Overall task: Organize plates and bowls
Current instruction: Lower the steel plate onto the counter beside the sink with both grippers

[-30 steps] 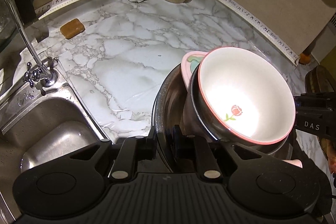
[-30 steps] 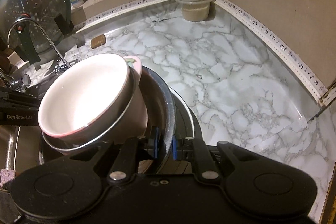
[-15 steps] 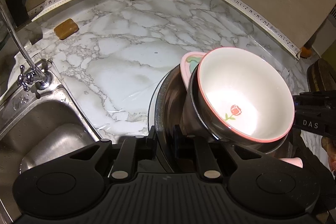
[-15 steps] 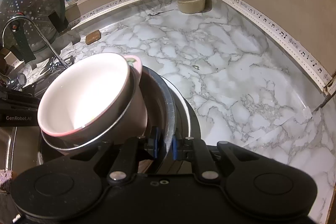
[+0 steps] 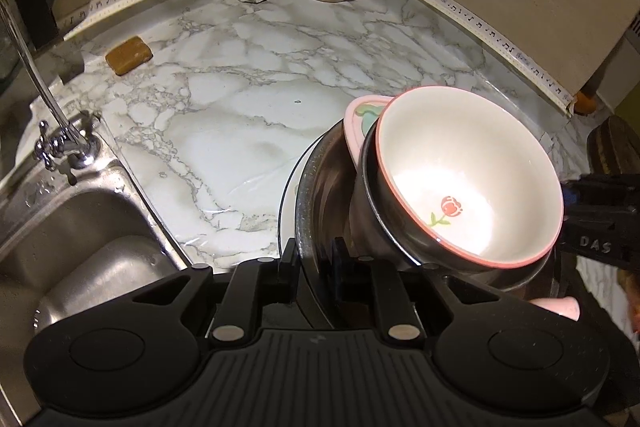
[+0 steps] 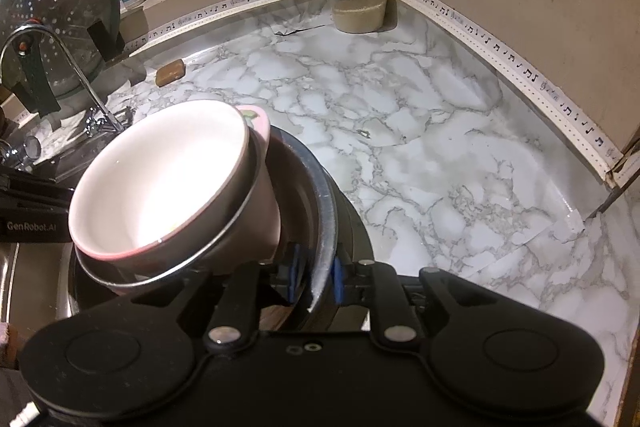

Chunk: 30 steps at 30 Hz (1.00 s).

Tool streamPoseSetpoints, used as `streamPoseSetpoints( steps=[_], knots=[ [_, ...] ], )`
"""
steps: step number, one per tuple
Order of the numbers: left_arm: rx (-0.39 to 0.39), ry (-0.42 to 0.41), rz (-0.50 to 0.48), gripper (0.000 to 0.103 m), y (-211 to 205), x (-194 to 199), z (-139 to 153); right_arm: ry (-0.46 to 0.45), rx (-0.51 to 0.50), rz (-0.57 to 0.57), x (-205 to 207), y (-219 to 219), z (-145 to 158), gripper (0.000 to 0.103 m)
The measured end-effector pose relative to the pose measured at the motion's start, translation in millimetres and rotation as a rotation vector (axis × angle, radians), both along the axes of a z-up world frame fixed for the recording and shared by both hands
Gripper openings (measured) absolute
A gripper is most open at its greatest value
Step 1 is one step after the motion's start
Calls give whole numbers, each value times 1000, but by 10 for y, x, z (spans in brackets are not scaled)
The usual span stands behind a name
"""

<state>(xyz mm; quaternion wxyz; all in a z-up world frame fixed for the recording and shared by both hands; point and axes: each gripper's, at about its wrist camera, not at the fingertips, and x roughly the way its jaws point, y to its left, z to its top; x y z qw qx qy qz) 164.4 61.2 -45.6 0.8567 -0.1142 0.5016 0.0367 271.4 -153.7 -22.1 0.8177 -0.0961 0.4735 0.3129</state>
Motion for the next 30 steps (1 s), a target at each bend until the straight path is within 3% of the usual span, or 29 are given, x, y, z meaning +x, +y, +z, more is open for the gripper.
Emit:
streamPoseSetpoints(
  steps=[4, 6, 14, 17, 24, 26, 27, 28, 30],
  knots=[
    [19, -13, 4, 16, -22, -42, 45, -21, -5, -22, -36, -68, 75, 28],
    [25, -28, 6, 16, -24, -77, 91, -42, 4, -37, -64, -127, 145, 39],
    [69, -120, -15, 18, -112, -298, 383, -127, 56, -64, -327, -299, 447, 43],
    [95, -165, -31, 19, -186, -410, 505, -164, 81, -73, -465, -333, 554, 54],
    [121, -258, -55, 20, -299, -702, 731, -265, 120, -58, -841, -328, 814, 66],
    [119, -276, -55, 27, -304, -775, 769, -277, 134, -64, -926, -346, 866, 68],
    [113, -286, -52, 38, -301, -815, 786, -281, 141, -67, -964, -347, 885, 71],
    [109, -298, -48, 56, -297, -853, 801, -285, 144, -69, -999, -348, 896, 72],
    [111, -333, -43, 70, -303, -941, 841, -293, 148, -71, -1081, -354, 907, 74]
  ],
)
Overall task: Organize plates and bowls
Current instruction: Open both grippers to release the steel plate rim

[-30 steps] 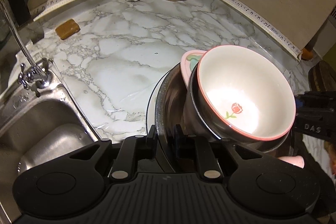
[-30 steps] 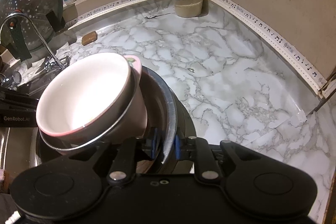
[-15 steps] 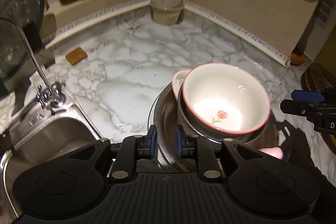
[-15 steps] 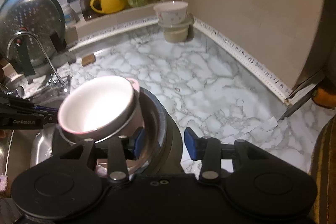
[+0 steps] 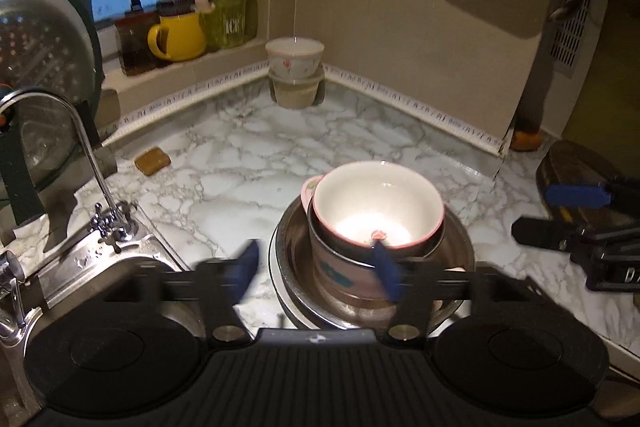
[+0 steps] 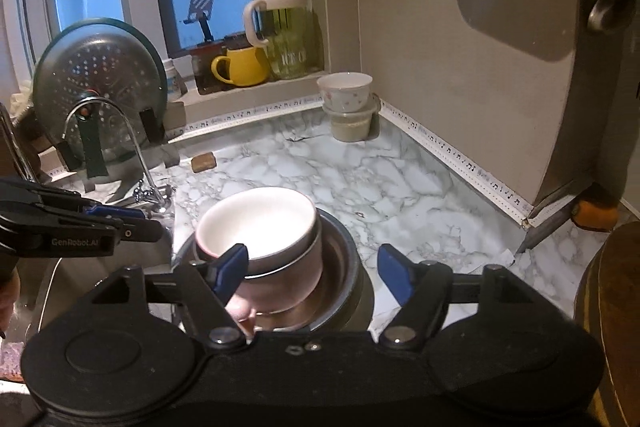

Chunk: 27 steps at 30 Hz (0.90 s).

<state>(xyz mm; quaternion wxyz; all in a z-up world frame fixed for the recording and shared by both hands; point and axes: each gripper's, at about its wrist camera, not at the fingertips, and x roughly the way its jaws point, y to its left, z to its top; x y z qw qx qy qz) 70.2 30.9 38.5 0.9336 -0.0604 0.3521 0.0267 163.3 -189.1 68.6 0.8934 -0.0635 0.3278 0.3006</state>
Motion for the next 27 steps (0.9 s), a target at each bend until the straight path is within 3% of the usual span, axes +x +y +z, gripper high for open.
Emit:
streamPoseSetpoints(
  steps=[5, 15, 19, 27],
  knots=[
    [27, -31, -3, 75, -46, -140, 73, -16, 23, -17, -196, -12, 13, 80],
    [-19, -71, 28, 82, -27, -315, 95, -47, 78, -25, -514, -32, 20, 101],
    [-42, -85, 40, 103, -13, -352, 105, -74, 99, -33, -595, -30, 30, 103],
    [-17, -123, 48, 103, -40, -411, 131, -76, 88, -41, -630, -10, 41, 103]
  ],
)
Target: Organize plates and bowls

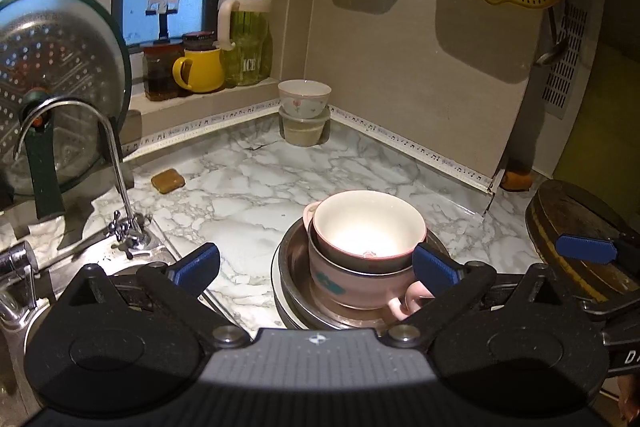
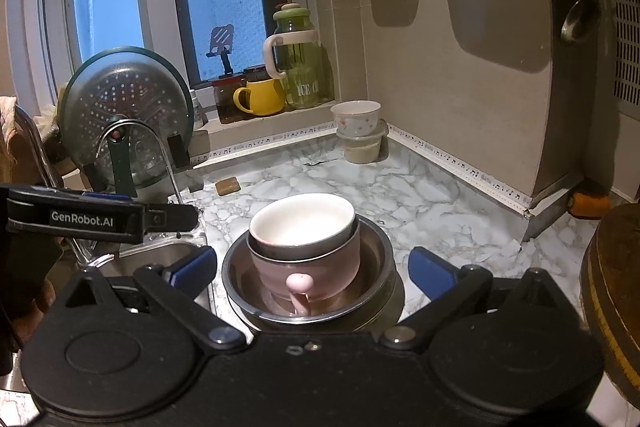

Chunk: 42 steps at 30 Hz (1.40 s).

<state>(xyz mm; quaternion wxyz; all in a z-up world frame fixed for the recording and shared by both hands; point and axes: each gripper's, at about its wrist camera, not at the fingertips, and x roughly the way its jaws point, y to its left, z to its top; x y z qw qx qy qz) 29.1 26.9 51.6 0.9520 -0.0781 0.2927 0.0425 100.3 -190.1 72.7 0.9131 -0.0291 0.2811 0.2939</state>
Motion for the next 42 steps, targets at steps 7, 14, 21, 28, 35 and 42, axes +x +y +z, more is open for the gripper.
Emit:
streamPoseSetpoints(
  steps=[7, 14, 21, 28, 35, 42],
  knots=[
    [-9, -13, -14, 103, -14, -6, 20, 3, -7, -19, 0, -10, 12, 103],
    [-7, -26, -34, 103, -74, -4, 23, 8, 0, -45, 3, -52, 7, 103],
    [-6, -12, -42, 103, -110, 3, 8, 8, 15, -86, 2, -109, 16, 103],
    [1, 5, -49, 103, -149, -16, -18, 45, 44, -158, -42, -161, -21, 103],
    [24, -10, -51, 103, -178, -52, -25, 46, 42, -174, -84, -135, -59, 103],
    [33, -19, -53, 103, -229, -96, -24, 50, 59, -249, -170, -151, -72, 103]
  ],
)
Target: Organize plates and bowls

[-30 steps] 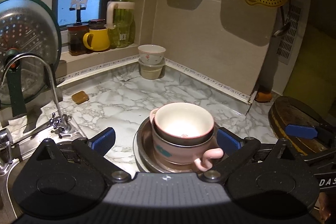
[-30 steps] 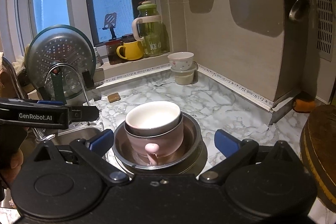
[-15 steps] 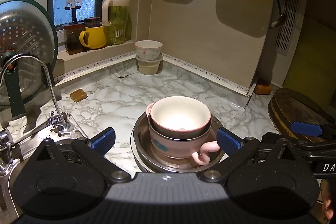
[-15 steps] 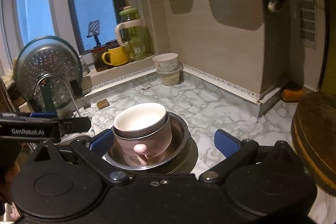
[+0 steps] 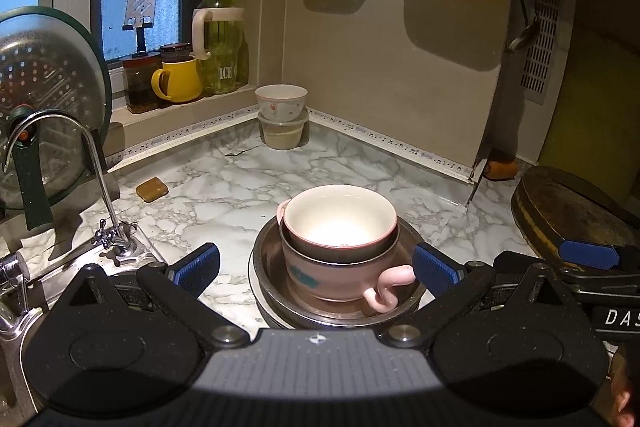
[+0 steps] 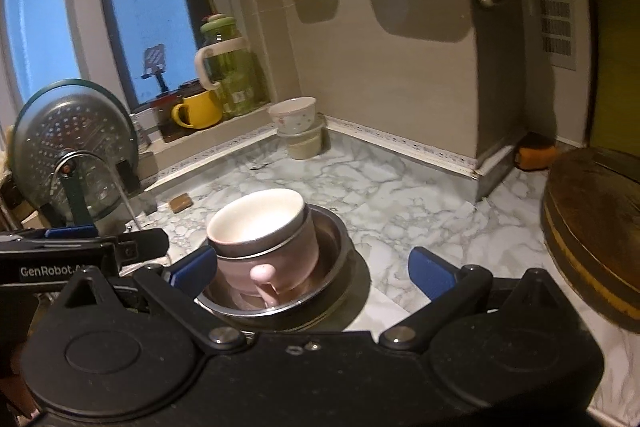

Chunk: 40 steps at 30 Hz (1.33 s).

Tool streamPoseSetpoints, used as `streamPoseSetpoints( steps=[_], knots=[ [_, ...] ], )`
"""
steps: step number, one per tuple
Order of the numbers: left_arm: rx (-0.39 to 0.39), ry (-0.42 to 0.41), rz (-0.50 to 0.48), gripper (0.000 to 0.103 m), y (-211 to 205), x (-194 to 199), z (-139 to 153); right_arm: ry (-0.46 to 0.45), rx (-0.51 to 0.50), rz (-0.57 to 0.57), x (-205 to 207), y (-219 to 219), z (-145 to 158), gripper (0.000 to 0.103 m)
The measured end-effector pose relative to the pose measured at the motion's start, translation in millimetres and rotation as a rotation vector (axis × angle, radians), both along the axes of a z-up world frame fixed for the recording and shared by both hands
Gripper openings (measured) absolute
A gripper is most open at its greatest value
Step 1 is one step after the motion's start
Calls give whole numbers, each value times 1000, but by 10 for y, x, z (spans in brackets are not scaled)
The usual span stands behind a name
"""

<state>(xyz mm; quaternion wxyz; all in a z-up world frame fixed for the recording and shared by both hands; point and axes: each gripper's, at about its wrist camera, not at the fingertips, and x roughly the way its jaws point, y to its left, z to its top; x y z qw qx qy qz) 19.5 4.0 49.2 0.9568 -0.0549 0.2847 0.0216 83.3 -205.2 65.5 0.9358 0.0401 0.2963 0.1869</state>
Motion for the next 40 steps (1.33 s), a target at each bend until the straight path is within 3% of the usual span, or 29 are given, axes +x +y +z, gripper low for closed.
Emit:
streamPoseSetpoints(
  steps=[40],
  knots=[
    [6, 20, 23, 103, -92, -48, -91, -18, 6, -16, -137, -21, -51, 103]
  ],
)
